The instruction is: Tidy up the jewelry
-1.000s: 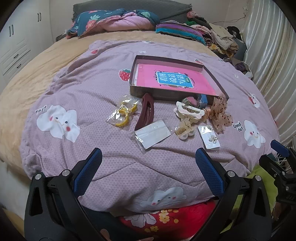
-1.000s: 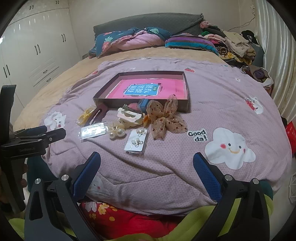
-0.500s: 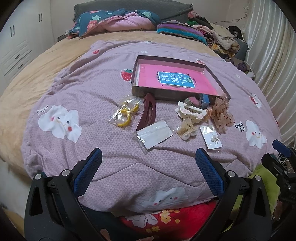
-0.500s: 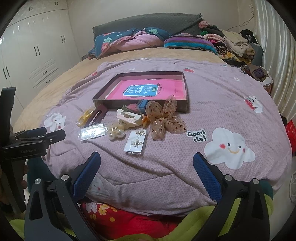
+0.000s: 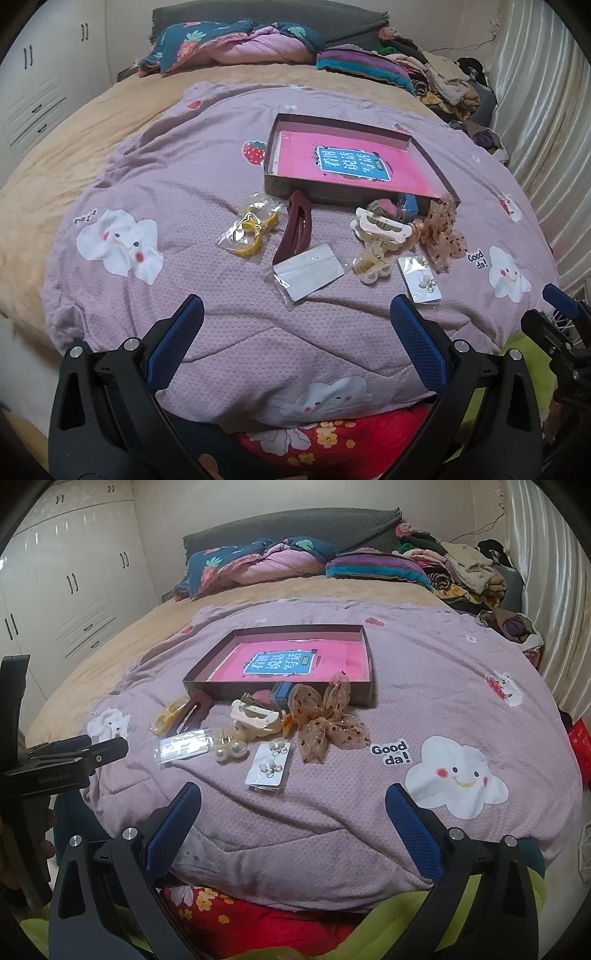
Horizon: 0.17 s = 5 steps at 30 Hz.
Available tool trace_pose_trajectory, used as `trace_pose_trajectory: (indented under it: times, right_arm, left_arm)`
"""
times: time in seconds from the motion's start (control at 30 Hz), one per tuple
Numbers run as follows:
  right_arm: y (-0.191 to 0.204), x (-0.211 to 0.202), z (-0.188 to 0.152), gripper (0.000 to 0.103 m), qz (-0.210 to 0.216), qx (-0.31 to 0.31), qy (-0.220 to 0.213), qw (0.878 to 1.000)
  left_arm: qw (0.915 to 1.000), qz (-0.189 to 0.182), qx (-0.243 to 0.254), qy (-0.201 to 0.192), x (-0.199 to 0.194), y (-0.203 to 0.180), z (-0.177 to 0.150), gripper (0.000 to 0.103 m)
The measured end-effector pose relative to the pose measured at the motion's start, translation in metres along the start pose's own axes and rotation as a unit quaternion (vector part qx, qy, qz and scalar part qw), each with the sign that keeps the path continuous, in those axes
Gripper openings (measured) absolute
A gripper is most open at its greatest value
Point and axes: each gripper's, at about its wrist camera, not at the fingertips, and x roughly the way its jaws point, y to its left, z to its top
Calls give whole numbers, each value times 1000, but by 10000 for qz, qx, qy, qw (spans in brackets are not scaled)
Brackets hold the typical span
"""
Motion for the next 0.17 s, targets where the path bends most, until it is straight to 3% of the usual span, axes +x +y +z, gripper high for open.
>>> trace_pose_trajectory:
  times: [0.17]
  right_arm:
    - [0, 0, 0, 99, -1, 3, -3, 10000]
  left_arm:
    - [10000, -72, 12, -6, -1, -1, 0, 95]
